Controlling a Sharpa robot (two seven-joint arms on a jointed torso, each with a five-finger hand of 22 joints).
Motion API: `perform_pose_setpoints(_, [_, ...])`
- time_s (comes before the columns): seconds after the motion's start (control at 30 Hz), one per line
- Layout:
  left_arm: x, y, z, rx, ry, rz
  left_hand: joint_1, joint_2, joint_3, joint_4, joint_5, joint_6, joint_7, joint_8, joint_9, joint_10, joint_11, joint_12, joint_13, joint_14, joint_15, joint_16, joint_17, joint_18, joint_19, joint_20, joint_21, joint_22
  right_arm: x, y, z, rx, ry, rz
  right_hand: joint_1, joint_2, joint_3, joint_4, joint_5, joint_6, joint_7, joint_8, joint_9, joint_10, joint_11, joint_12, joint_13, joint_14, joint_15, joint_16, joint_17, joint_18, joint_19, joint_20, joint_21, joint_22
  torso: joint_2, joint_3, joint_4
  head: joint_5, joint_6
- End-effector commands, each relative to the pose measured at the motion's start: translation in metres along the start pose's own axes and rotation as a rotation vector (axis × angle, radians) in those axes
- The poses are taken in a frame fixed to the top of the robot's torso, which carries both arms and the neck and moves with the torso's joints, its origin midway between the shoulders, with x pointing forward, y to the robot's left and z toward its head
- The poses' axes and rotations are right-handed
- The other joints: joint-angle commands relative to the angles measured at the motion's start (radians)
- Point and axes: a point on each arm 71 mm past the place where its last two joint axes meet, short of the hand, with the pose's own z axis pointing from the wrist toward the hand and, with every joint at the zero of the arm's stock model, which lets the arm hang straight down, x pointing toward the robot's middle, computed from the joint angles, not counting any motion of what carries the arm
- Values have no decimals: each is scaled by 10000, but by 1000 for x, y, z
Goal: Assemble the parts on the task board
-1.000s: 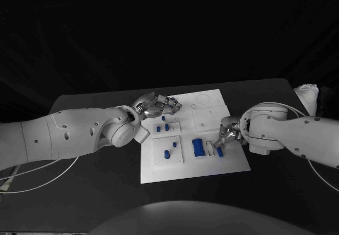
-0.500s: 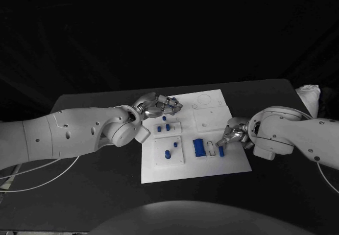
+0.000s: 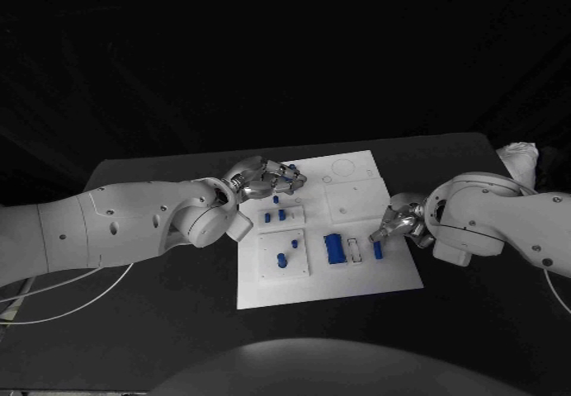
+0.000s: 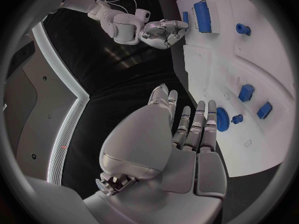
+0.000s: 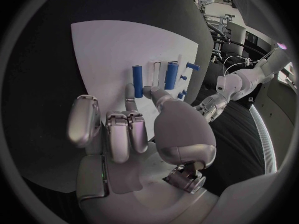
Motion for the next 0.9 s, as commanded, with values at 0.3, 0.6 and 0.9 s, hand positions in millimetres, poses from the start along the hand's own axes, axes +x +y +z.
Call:
perform_pose_setpoints(0.3, [3, -1, 1, 21, 223, -19, 7, 84, -56, 11, 31, -1, 58, 67, 5, 18, 43, 47, -14, 23, 51, 20, -7, -189, 73, 26, 38, -11, 0, 13, -2, -122, 106, -109, -98, 30, 985, -1004, -97, -59, -122, 58, 34, 1119, 28, 38, 2635, 1019, -54, 34, 2629, 91, 60, -56, 23, 1512, 3, -1, 7, -17, 2])
perform_pose_setpoints(0.6, [3, -1, 1, 19, 231, -22, 7, 84, -56, 11, 31, -1, 58, 67, 5, 18, 43, 47, -14, 23, 51, 20, -7, -189, 73, 26, 38, -11, 3, 26, 0, -320, 322, -97, -126, 44, 1002, -1003, -139, -82, -117, 54, 49, 1119, 33, 38, 2635, 1019, -50, 34, 2629, 92, 59, -54, 14, 1513, 0, 1, 5, -35, 2])
perform_pose_setpoints(0.9, [4, -1, 1, 23, 262, -28, 6, 84, -58, 11, 31, -3, 61, 67, 4, 19, 45, 47, -14, 24, 54, 23, -7, -192, 74, 26, 40, -11, 4, 32, 3, -362, 442, -56, -160, 56, 1015, -1000, -190, -104, -112, 51, 64, 1119, 39, 38, 2635, 1019, -46, 34, 2629, 91, 59, -51, 11, 1517, 4, 0, 3, -53, 2])
